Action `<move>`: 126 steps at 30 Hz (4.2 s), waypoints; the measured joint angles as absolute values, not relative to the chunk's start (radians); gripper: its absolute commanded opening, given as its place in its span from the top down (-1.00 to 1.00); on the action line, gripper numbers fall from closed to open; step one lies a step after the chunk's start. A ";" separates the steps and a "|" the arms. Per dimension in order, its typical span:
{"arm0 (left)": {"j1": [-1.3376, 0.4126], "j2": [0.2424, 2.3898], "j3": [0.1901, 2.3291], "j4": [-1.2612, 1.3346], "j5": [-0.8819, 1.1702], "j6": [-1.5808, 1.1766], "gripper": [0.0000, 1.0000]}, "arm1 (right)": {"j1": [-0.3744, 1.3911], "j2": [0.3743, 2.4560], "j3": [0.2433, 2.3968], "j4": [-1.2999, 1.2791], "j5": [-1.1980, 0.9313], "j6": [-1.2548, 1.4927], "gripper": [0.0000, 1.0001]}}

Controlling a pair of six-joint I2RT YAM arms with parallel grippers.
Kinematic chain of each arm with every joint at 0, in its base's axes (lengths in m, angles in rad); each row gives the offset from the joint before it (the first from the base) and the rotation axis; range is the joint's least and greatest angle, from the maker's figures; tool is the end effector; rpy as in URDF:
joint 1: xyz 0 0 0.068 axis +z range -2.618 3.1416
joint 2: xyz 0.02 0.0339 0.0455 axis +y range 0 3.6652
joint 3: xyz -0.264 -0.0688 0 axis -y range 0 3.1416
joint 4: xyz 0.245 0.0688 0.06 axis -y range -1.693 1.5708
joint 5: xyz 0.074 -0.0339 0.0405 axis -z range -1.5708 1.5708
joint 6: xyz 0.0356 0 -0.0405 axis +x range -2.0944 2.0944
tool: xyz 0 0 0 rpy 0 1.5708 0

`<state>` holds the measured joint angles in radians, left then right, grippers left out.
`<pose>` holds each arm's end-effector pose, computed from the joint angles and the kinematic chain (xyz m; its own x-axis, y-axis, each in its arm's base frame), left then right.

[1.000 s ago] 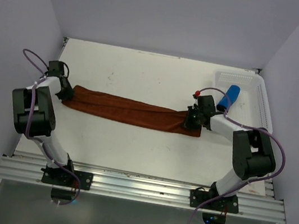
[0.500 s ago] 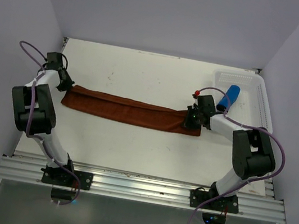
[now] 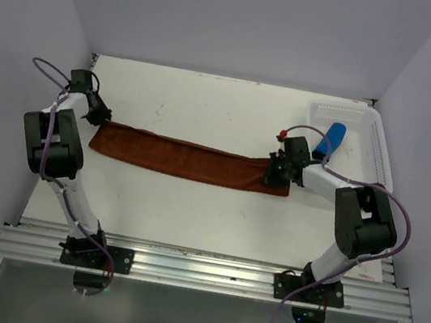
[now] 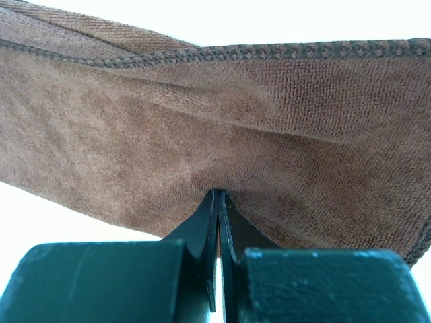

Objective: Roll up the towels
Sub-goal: Fold the towel

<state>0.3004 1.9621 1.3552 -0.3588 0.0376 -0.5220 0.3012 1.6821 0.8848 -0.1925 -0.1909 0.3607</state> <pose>0.4001 0.1226 0.1770 -0.5437 -0.6901 -0.4777 -0.6303 0.7116 -0.3104 0.3067 0.1023 0.1514 -0.8848 0.0880 -0.4576 -0.0838 0.9359 0.3421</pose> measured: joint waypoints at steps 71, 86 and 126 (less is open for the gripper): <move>-0.211 1.341 0.856 -0.199 0.217 -0.442 -0.88 | 0.307 0.939 0.532 -0.309 0.290 0.561 -0.28; -0.246 1.322 0.855 -0.199 0.229 -0.442 -0.89 | 0.420 1.145 0.516 -0.270 0.383 0.675 -0.04; -0.284 1.316 0.855 -0.199 0.234 -0.442 -0.89 | 0.422 1.419 0.612 -0.144 0.455 0.747 0.40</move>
